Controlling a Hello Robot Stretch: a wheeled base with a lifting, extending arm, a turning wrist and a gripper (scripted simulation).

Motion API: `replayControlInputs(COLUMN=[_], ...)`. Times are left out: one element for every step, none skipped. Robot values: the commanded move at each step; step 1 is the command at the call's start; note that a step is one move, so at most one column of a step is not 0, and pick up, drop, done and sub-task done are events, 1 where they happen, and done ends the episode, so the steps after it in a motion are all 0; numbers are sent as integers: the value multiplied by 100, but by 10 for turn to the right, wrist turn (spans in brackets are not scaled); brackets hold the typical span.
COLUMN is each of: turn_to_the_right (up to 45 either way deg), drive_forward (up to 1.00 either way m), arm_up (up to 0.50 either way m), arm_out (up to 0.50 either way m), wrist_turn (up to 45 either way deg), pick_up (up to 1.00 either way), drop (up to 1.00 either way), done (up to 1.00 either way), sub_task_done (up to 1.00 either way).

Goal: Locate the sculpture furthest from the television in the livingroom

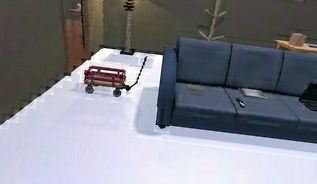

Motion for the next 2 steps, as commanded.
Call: replayControlInputs(turn_to_the_right=[0,180], drive_forward=[5,0], arm_up=[0,0], arm_out=[0,0], wrist_turn=[0,0], pick_up=[0,0], drop=[0,0], done=[0,0], sub_task_done=[0,0])
